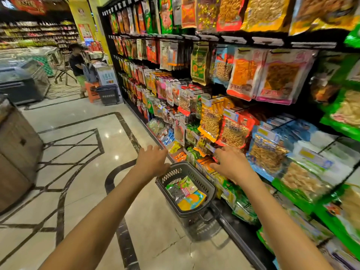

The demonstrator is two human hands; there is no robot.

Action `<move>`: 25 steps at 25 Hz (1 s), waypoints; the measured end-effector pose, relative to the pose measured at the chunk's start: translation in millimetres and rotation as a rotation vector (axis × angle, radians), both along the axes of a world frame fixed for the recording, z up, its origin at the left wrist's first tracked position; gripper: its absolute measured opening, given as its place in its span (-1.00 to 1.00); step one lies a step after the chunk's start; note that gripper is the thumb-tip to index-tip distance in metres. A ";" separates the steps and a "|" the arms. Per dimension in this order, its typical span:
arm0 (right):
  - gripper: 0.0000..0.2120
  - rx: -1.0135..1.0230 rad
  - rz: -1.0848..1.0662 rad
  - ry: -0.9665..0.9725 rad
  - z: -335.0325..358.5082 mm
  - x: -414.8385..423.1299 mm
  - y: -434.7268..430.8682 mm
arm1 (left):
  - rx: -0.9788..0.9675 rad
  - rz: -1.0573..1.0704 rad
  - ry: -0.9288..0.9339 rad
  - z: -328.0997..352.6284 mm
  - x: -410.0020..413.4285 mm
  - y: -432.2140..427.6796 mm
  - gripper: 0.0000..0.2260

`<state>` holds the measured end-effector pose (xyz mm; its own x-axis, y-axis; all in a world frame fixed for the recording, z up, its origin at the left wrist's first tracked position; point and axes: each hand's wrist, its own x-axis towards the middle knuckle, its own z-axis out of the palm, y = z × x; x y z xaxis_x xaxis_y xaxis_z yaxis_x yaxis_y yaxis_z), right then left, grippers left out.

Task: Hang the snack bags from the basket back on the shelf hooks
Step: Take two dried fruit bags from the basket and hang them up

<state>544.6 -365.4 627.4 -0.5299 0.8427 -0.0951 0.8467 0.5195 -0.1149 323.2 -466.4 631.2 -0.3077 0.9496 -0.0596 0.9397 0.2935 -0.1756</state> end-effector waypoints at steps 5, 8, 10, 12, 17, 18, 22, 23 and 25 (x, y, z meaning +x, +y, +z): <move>-0.48 -0.067 -0.014 -0.077 -23.7 -62.6 55.4 | -0.055 -0.011 -0.043 -27.1 -64.0 64.5 -0.49; -0.45 -0.116 -0.054 -0.105 -51.0 -95.6 84.6 | -0.072 -0.066 -0.077 -52.0 -98.0 107.2 -0.47; -0.45 -0.163 -0.089 -0.125 -71.4 -117.8 102.7 | -0.103 -0.114 -0.090 -72.0 -121.2 137.8 -0.45; -0.43 -0.202 -0.139 -0.142 -93.1 -144.0 125.2 | -0.141 -0.163 -0.098 -96.0 -149.5 177.4 -0.50; -0.41 -0.290 -0.281 -0.185 -132.6 -207.7 186.9 | -0.275 -0.339 -0.113 -149.7 -219.6 276.9 -0.55; -0.39 -0.305 -0.307 -0.191 -138.5 -217.8 196.4 | -0.293 -0.373 -0.124 -157.3 -232.2 294.1 -0.56; -0.42 -0.419 -0.465 -0.154 -175.7 -251.4 230.5 | -0.382 -0.477 -0.162 -188.5 -273.7 360.6 -0.56; -0.44 -0.458 -0.490 -0.159 -189.0 -257.2 235.8 | -0.399 -0.500 -0.173 -199.2 -280.0 371.7 -0.57; -0.46 -0.541 -0.532 -0.146 -218.2 -268.2 245.0 | -0.426 -0.531 -0.202 -223.3 -290.1 391.1 -0.59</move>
<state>276.4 -120.4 409.3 -0.0170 0.7969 -0.6039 0.9927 -0.0585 -0.1051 33.1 -75.4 407.9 0.2469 0.8497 -0.4659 0.9629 -0.2690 0.0197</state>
